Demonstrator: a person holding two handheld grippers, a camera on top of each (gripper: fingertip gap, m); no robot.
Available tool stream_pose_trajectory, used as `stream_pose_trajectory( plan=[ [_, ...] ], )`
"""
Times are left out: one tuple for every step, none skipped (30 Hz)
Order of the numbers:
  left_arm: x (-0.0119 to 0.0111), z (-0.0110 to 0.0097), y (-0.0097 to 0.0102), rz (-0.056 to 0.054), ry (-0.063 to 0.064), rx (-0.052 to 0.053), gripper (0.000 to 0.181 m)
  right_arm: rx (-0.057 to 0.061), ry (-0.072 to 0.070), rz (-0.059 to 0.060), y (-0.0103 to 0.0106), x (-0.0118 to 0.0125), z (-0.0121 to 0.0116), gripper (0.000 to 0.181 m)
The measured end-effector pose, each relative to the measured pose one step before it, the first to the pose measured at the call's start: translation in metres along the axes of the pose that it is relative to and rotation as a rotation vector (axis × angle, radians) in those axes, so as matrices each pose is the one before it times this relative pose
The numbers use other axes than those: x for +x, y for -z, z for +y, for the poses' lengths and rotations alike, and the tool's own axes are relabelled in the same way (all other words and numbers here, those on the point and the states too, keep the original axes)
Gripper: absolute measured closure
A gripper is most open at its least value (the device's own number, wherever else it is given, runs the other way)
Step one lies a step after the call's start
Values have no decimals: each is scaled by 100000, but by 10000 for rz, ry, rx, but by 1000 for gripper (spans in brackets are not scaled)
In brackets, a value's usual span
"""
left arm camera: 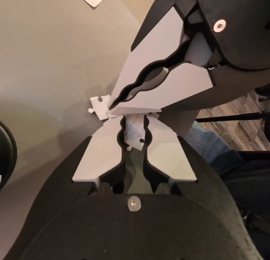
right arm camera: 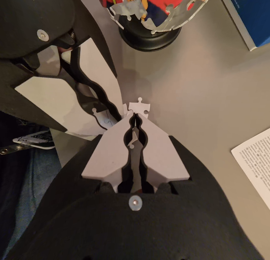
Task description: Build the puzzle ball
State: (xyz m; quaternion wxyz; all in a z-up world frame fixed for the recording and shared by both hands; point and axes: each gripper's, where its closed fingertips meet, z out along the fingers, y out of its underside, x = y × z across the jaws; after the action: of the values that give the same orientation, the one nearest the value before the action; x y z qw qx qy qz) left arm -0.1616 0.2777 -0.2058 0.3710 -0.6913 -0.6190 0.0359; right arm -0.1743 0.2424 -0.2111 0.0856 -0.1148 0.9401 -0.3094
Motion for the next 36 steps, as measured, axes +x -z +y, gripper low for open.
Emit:
stream_pose_trajectory(
  plan=[
    [0,13,9,-17,-37,-4,158,-124,119,-59,-4,74,8,181],
    [5,10,3,-10,-27,8,157,-106,364,36,0,145,-4,181],
    [-18,12,8,-9,-19,10,158,-97,345,-92,-18,-54,-1,181],
    [-33,29,22,-6,-3,0,158,-71,255,-221,-30,-197,-42,181],
    [-57,32,27,-12,-6,-15,159,-130,231,-105,8,55,23,181],
    [-36,27,30,1,10,-5,160,-168,287,-59,24,119,59,181],
    [-23,18,21,-4,21,8,160,-149,292,-47,5,95,22,181],
    [-32,27,32,-22,-12,0,160,-133,244,-91,-6,19,-6,181],
    [-53,22,34,-36,-26,-13,160,-113,292,-79,-24,-19,-24,181],
    [-37,18,31,-25,-20,-16,160,-107,367,-51,-12,-33,-29,181],
    [-17,17,30,-1,-5,-11,160,-94,297,-32,-12,23,-22,181],
    [-33,20,29,10,15,-13,160,-137,-13,-70,-2,102,46,181],
    [-18,14,21,15,16,-8,160,-83,102,-55,3,80,19,181],
    [-20,26,25,1,-10,-14,160,-54,165,-34,-11,26,-13,181],
    [-37,18,36,-24,-8,-23,160,-49,115,-13,-16,50,-24,181],
    [-49,15,30,-30,-28,-14,160,-44,64,-50,-16,-5,-24,181],
    [-24,31,19,-20,-35,-15,160,-38,58,-52,-14,5,-22,181],
    [-24,24,23,-6,0,-12,160,2,66,-27,54,34,-68,181],
    [-4,1,13,27,17,-4,160,192,-71,4,172,121,-354,181],
    [2,-3,1,24,7,-7,161,186,-131,-54,166,36,-387,181],
    [-5,16,12,18,3,-8,161,99,6,55,74,125,-271,181],
    [9,4,7,9,6,3,161,46,14,163,-39,286,-177,181],
    [3,4,3,2,-2,3,161,26,-139,175,-135,379,-87,181],
    [5,9,0,3,-10,-7,161,2,-106,-73,-202,-28,0,181],
    [1,5,3,3,-3,-4,161,-88,27,6,-213,-4,170,181],
    [-3,-2,4,2,5,1,161,-78,17,9,-218,-21,156,181],
    [1,11,7,0,-3,-2,161,46,-28,-113,-181,-225,-25,181],
    [-1,6,-1,-4,-10,2,161,82,-19,-96,-126,-231,-98,181],
    [-7,8,5,-3,-8,1,161,50,53,14,-25,-66,-74,181],
    [-18,2,11,-4,3,5,161,24,26,-13,-7,-26,-17,181],
    [-6,14,8,4,9,6,161,57,-19,-72,-2,-92,-57,181],
    [6,-3,-1,3,2,2,161,31,65,-41,-19,-98,-1,181],
    [-4,18,5,-6,-10,-7,161,25,151,-6,8,-48,-14,181],
    [-1,-5,-2,-5,-19,-7,161,34,103,-33,21,-61,-34,181],
    [-2,14,-2,-4,-21,-10,161,-57,57,7,9,31,68,181],
    [10,10,11,1,-6,-11,161,-40,78,114,108,188,11,181]
  ],
)
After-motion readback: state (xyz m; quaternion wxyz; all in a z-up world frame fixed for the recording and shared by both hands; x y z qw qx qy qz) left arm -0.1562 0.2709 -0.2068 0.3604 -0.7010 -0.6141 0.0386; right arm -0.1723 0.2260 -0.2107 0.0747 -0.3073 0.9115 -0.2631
